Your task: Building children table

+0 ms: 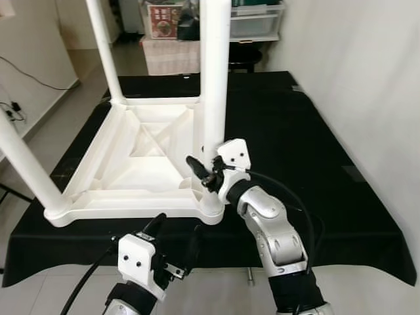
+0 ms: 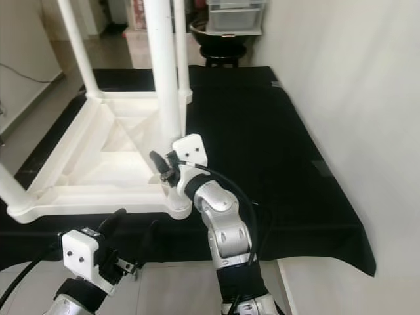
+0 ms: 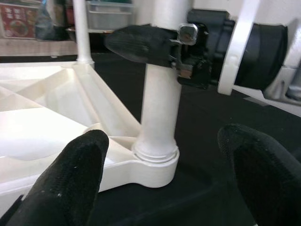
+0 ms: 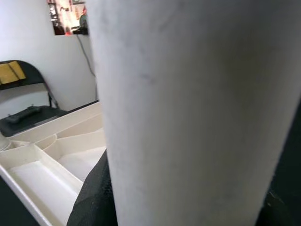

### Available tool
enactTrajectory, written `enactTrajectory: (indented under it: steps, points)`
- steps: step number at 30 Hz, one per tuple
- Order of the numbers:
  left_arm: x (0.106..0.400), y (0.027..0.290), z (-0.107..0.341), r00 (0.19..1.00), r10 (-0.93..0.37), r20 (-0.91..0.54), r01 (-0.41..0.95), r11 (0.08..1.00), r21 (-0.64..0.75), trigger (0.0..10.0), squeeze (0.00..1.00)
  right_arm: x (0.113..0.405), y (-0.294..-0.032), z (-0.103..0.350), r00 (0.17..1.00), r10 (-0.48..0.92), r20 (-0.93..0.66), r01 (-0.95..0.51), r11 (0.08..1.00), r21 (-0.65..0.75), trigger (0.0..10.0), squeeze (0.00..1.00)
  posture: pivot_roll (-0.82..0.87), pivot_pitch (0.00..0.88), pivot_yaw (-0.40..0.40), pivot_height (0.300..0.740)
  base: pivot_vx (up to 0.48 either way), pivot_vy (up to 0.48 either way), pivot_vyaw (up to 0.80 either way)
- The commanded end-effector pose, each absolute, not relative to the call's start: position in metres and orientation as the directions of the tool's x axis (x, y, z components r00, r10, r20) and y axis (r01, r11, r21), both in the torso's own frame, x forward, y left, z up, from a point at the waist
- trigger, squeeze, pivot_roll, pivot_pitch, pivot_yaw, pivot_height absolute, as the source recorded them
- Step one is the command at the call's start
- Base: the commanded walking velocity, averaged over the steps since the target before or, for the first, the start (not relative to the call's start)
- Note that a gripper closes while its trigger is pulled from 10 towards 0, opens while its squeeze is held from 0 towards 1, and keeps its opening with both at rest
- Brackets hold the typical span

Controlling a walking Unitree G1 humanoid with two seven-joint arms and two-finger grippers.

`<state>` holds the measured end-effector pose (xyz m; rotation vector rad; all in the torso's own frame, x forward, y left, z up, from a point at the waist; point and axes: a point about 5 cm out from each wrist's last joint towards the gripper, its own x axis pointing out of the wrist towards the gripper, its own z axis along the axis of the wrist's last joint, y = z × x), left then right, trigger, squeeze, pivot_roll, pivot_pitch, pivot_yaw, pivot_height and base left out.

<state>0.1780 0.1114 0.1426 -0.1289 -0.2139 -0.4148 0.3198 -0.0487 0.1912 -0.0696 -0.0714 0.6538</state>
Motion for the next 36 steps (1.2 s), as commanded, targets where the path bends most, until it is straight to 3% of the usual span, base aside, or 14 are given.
enactTrajectory:
  steps: [1, 4, 5, 7, 8, 12, 14, 15, 19, 25, 26, 27, 28, 36]
  points:
    - [0.178, 0.112, 0.142, 0.895, -0.382, 0.230, 0.410, 0.908, -0.083, 10.0, 0.00, 0.327, -0.046, 0.188, 0.716, 0.698, -0.009, -0.697, 0.715, -0.064, 10.0, 0.56, -0.02, 0.122, 0.026, 0.740, 0.000, 0.000, 0.00]
    - [0.178, 0.112, 0.142, 0.894, -0.385, 0.230, 0.413, 0.907, -0.085, 10.0, 0.00, 0.328, -0.044, 0.197, 0.670, 0.742, 0.017, -0.739, 0.670, -0.074, 10.0, 0.56, -0.02, 0.122, 0.026, 0.740, 0.000, 0.000, 0.00]
    - [0.178, 0.111, 0.142, 0.893, -0.388, 0.230, 0.415, 0.906, -0.085, 10.0, 0.00, 0.329, -0.044, 0.204, 0.602, 0.798, 0.031, -0.795, 0.602, -0.071, 10.0, 1.00, -0.02, 0.122, 0.026, 0.740, 0.000, 0.000, 0.00]
    - [0.178, 0.111, 0.142, 0.891, -0.391, 0.231, 0.419, 0.904, -0.086, 10.0, 0.00, 0.332, -0.051, 0.217, 0.440, 0.897, 0.042, -0.893, 0.442, -0.089, 10.0, 1.00, -0.01, 0.123, 0.025, 0.740, 0.000, 0.000, 0.00]
    - [0.178, 0.111, 0.142, 0.891, -0.391, 0.231, 0.419, 0.904, -0.086, 10.0, 0.00, 0.332, -0.051, 0.217, 0.440, 0.897, 0.042, -0.893, 0.442, -0.089, 10.0, 1.00, -0.01, 0.123, 0.025, 0.740, 0.000, 0.000, 0.00]
    - [0.177, 0.110, 0.143, 0.891, -0.390, 0.231, 0.419, 0.904, -0.088, 10.0, 0.00, 0.338, -0.062, 0.225, 0.270, 0.963, -0.024, -0.946, 0.260, -0.195, 10.0, 1.00, 0.00, 0.126, 0.022, 0.740, 0.000, 0.000, 0.00]
    - [0.177, 0.110, 0.143, 0.891, -0.390, 0.232, 0.418, 0.904, -0.088, 10.0, 0.00, 0.340, -0.063, 0.226, 0.245, 0.969, -0.034, -0.953, 0.234, -0.194, 10.0, 0.95, 0.00, 0.126, 0.022, 0.740, 0.000, 0.000, 0.00]
    - [0.177, 0.110, 0.143, 0.891, -0.389, 0.232, 0.418, 0.904, -0.088, 10.0, 0.00, 0.342, -0.064, 0.226, 0.215, 0.975, -0.052, -0.961, 0.202, -0.188, 10.0, 0.00, 0.01, 0.130, 0.020, 0.740, 0.000, 0.000, 0.00]
    - [0.174, 0.109, 0.144, 0.892, -0.389, 0.230, 0.417, 0.905, -0.088, 10.0, 0.00, 0.351, -0.068, 0.222, 0.079, 0.986, -0.144, -0.986, 0.056, -0.160, 10.0, 0.00, 0.03, 0.140, 0.017, 0.740, 0.000, 0.000, 0.00]
    - [0.172, 0.109, 0.145, 0.893, -0.388, 0.227, 0.415, 0.906, -0.087, 10.0, 0.00, 0.357, -0.066, 0.217, 0.053, 0.983, -0.173, -0.993, 0.033, -0.117, 10.0, 0.00, 0.03, 0.144, 0.016, 0.740, 0.000, 0.000, 0.00]
    - [0.172, 0.109, 0.145, 0.894, -0.387, 0.227, 0.414, 0.906, -0.087, 10.0, 0.00, 0.358, -0.066, 0.214, 0.051, 0.983, -0.179, -0.993, 0.031, -0.112, 4.0, 0.00, 0.03, 0.148, 0.017, 0.740, 0.000, 0.000, 0.00]
    - [0.171, 0.109, 0.145, 0.894, -0.386, 0.227, 0.413, 0.906, -0.087, 10.0, 0.00, 0.358, -0.066, 0.212, 0.050, 0.982, -0.182, -0.994, 0.030, -0.108, 4.0, 0.00, 0.03, 0.148, 0.017, 0.740, 0.000, 0.000, 0.00]
    - [0.171, 0.108, 0.145, 0.894, -0.386, 0.226, 0.413, 0.907, -0.087, 10.0, 0.00, 0.359, -0.068, 0.210, 0.056, 0.981, -0.184, -0.995, 0.039, -0.097, 0.0, 0.00, 0.03, 0.150, 0.018, 0.740, 0.000, 0.000, 0.00]
    - [0.171, 0.108, 0.145, 0.893, -0.390, 0.225, 0.417, 0.904, -0.091, 10.0, 0.00, 0.361, -0.081, 0.203, 0.049, 0.984, -0.171, -0.998, 0.040, -0.055, 0.0, 0.00, 0.02, 0.150, 0.028, 0.740, 0.000, 0.000, 0.00]
